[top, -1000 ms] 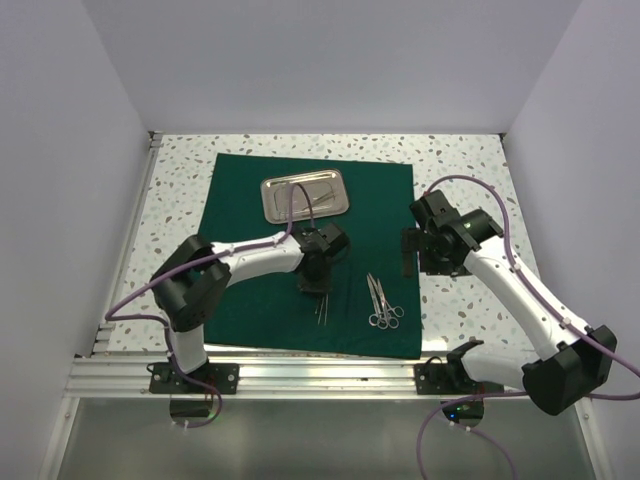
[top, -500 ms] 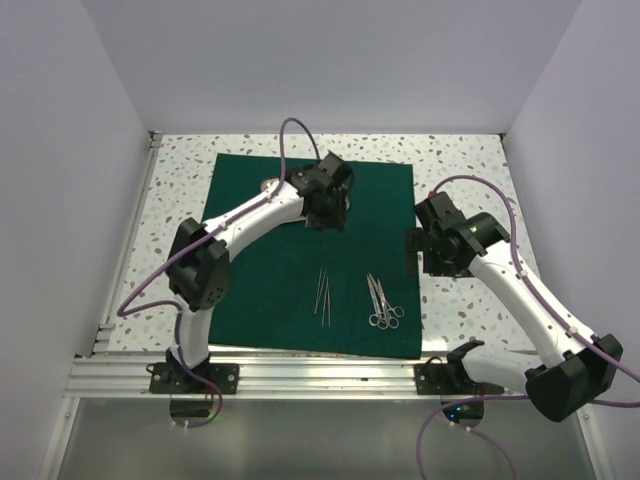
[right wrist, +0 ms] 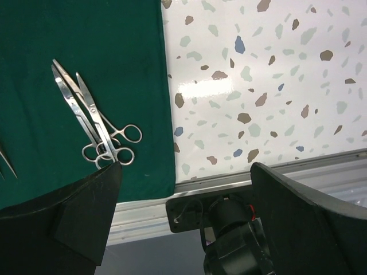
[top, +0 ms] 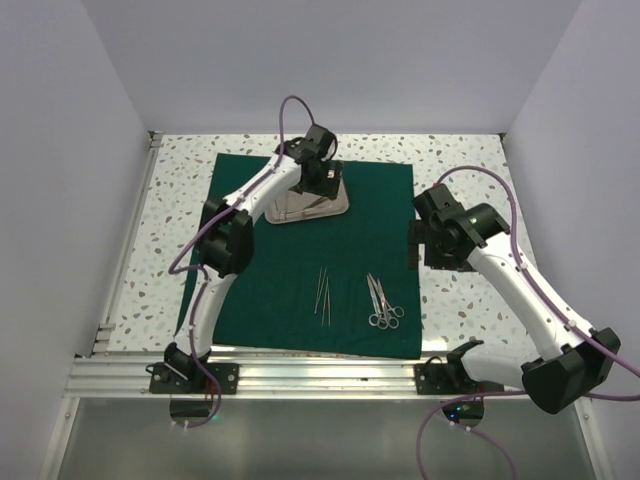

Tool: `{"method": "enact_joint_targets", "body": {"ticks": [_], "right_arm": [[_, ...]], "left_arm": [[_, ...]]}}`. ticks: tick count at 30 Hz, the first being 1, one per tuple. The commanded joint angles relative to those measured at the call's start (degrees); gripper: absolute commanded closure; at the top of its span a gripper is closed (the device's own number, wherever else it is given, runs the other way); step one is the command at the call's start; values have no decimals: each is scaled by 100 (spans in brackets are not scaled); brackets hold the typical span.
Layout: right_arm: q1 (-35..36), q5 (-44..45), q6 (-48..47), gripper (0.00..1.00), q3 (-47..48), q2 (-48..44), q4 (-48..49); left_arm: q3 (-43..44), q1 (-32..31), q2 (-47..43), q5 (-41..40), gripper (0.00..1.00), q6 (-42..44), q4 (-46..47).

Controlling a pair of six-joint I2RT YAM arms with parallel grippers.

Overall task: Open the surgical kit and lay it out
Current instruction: Pick up the medical item from the container.

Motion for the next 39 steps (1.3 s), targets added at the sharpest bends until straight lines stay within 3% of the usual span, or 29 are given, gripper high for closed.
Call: {"method": "enact_joint_targets", "body": {"ticks": [1,9,15,19,27,31,33,39], "right_arm": [[-22,203,118,2,289,173,-125],[-22,238,136,2,482,446,-99],[-22,194,197,2,386,464,-64],[-13,212,206,2,403,499,-64],[-22,212,259,1,254,376,16],[-31,194,250,2,175,288,59],[-31,168,215,2,140,262,77],[-31,54,127,2,87,174,165]], "left_arm": [[-121,84,-22,316,7,581,473],[-94,84,479,229,8,810,509],[-76,119,761,79,15,740,439],[-94,145,831,158,36,679,412],[-235,154,849,246,69,696,333],[-278,163,805,316,95,670,272],[-279,163,700,343,100,626,272],[-217,163,226,308,100,512,228]]}}
